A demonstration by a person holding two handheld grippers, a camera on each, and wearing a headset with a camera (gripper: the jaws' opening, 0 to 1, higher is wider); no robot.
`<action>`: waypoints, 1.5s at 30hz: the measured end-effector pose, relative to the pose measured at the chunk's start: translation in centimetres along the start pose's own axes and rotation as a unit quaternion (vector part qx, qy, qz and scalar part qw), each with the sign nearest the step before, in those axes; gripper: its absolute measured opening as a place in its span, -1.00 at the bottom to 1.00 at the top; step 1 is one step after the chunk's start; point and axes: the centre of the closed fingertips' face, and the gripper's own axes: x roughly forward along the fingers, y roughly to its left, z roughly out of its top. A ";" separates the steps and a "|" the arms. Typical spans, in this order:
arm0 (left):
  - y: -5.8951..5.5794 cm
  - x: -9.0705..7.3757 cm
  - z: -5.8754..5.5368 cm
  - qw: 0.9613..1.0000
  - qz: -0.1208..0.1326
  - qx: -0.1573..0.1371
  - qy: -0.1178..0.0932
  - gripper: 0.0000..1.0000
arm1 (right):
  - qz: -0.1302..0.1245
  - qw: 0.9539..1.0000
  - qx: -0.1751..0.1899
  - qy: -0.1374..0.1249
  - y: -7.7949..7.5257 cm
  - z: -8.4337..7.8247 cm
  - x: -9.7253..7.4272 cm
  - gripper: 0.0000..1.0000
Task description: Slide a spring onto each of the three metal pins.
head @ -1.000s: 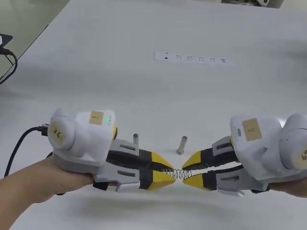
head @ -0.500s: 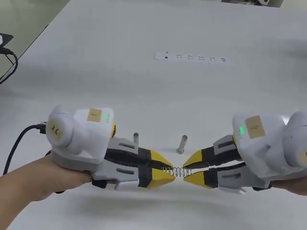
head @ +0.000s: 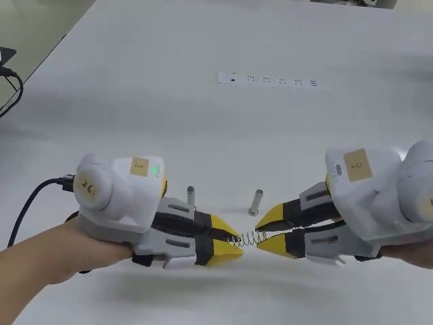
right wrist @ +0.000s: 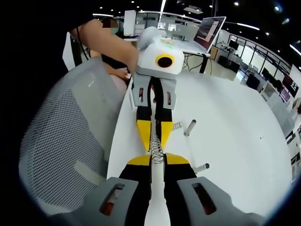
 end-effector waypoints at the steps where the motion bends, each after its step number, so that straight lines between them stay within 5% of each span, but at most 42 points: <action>1: 0.0 0.1 -0.2 1.000 0.000 0.000 0.004 -0.98 | 0.001 1.000 -0.001 0.000 0.1 0.1 0.0 -0.89; 15: 0.0 0.8 -0.9 0.999 -0.003 0.030 0.034 -0.97 | 0.014 0.999 -0.040 0.021 0.5 2.0 0.4 -0.89; 26: -0.1 1.2 -0.5 0.999 -0.005 0.040 0.033 -0.97 | 0.021 0.998 -0.052 0.021 0.7 3.1 0.4 -0.88; 45: -0.5 0.8 -0.6 0.998 -0.004 0.048 0.035 -0.96 | 0.027 0.997 -0.064 0.032 1.1 2.8 0.7 -0.89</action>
